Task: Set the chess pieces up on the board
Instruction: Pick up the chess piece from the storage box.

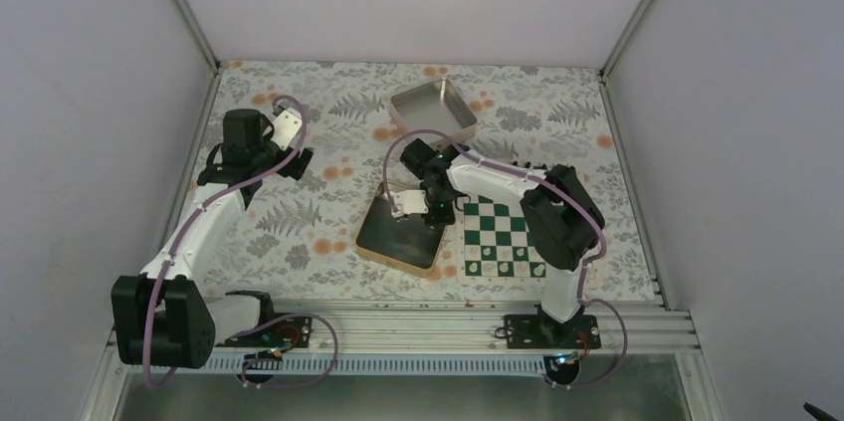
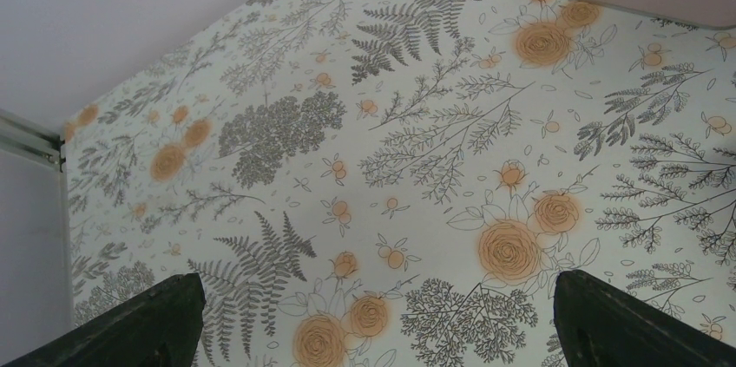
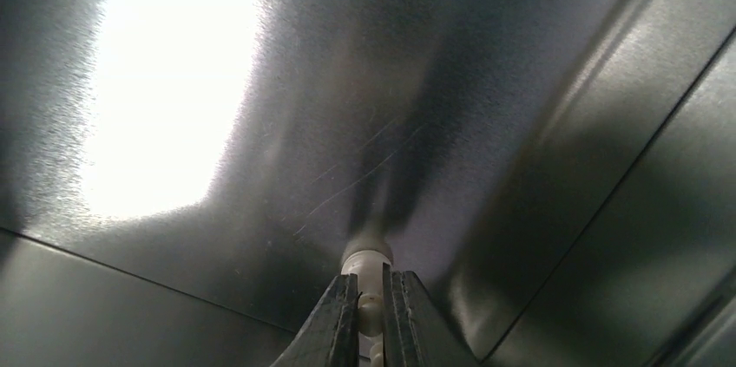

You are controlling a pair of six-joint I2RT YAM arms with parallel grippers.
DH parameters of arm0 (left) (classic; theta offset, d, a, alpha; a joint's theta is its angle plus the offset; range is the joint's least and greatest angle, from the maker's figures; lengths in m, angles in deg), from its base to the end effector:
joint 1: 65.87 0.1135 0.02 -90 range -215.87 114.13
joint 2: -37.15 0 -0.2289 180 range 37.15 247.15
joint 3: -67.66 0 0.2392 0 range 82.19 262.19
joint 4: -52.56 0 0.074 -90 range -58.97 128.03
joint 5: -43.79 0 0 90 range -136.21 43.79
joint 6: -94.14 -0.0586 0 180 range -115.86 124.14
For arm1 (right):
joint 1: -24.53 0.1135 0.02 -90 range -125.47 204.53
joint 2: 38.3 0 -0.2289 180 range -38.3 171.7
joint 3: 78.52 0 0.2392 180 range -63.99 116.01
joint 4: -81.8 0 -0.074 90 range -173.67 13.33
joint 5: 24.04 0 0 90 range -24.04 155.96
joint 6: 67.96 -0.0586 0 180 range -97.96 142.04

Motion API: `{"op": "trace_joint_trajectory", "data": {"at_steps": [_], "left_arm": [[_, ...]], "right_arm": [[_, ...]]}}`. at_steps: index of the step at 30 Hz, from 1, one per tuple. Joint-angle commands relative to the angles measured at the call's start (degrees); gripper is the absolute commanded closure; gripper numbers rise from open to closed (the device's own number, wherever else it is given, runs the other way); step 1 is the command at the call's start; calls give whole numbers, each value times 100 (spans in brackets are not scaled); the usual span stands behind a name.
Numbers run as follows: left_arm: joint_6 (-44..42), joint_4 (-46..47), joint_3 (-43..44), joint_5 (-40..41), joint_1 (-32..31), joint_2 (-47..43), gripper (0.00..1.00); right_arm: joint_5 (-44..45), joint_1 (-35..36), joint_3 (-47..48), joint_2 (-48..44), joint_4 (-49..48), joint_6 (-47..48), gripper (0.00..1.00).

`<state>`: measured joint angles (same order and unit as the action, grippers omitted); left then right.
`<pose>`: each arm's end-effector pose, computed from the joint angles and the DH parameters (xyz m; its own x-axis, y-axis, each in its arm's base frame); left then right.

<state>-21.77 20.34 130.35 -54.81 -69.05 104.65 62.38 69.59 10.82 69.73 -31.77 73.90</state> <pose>0.2752 -0.0241 0.2255 -0.4648 0.4585 -0.7574 0.4193 0.8674 0.2678 0.2296 0.2353 0.1225 0.1239 -0.9871 -0.1015 -0.9922 -0.1216 -0.0285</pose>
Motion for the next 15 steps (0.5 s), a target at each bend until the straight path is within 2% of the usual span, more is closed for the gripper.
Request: {"op": "trace_joint_trajectory", "data": {"at_steps": [1, 10, 15], "left_arm": [[91, 22, 167, -64, -25, -2, 0], [94, 6, 226, 66, -29, 23, 0], [96, -7, 242, 133, -26, 71, 0]], "right_arm": [[-191, 60, 122, -393, 18, -163, 94], [-50, -192, -322, -1909, 211, -487, 96], [79, -1014, -1062, -2885, 332, -442, 96]]}}
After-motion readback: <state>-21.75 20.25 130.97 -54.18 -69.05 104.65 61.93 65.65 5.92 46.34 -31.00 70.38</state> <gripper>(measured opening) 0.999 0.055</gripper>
